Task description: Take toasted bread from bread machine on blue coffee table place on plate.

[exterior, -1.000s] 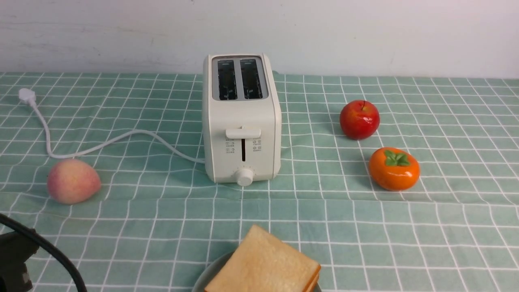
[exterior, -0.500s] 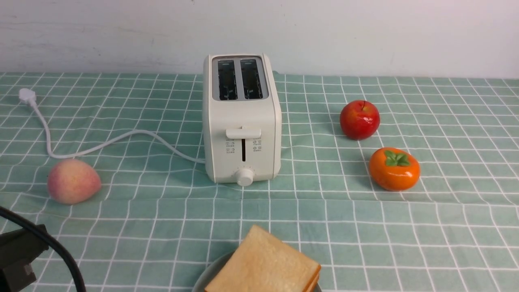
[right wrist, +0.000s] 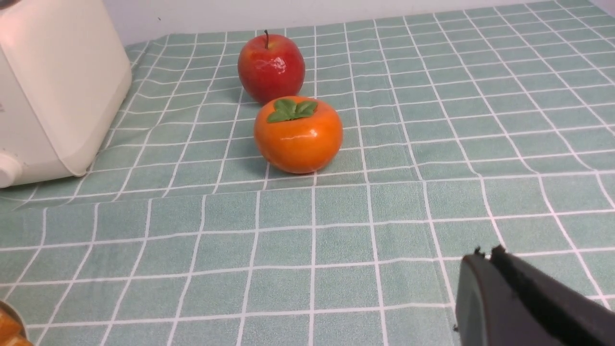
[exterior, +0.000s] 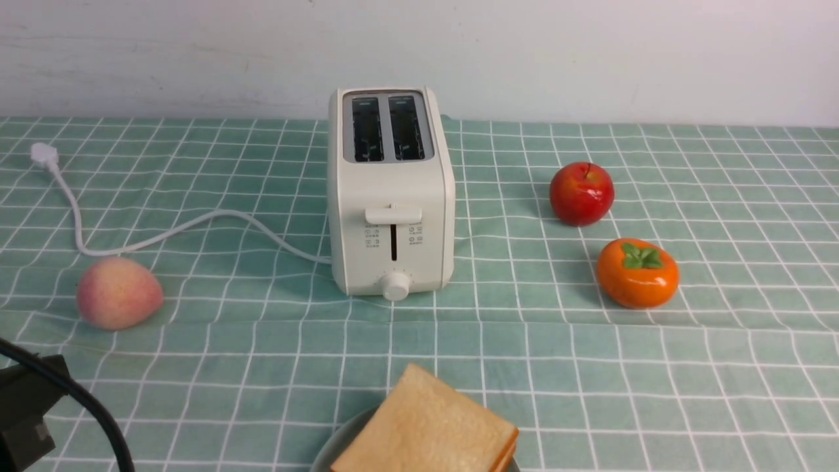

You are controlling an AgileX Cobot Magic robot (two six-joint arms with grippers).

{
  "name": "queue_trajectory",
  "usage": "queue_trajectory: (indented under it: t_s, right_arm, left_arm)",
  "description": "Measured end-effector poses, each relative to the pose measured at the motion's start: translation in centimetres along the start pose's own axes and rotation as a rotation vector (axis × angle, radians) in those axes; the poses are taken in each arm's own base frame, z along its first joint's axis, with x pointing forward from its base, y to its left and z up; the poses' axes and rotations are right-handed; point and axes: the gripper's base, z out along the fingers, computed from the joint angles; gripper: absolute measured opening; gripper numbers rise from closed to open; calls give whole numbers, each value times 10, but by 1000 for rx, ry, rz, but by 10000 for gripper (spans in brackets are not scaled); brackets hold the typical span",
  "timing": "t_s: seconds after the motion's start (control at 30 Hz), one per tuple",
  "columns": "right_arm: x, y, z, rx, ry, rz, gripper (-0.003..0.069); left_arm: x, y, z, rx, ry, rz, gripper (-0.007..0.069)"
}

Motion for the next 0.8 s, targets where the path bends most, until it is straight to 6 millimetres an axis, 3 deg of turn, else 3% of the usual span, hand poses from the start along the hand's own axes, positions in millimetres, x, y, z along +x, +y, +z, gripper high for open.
queue_trajectory:
  t_s: [0.23, 0.47, 0.63, 0.8]
  right_arm:
    - [0, 0, 0, 0, -1, 0, 12]
    - [0, 0, 0, 0, -1, 0, 19]
    - [0, 0, 0, 0, -1, -1, 24]
    - [0, 0, 0, -1, -2, 2, 29]
  left_arm:
    - [24, 20, -8, -75, -179, 177, -14]
    - [81, 48, -7, -96, -242, 262, -13]
    - [102, 57, -3, -123, -113, 162, -13]
    - [108, 59, -3, -128, -56, 151, -6]
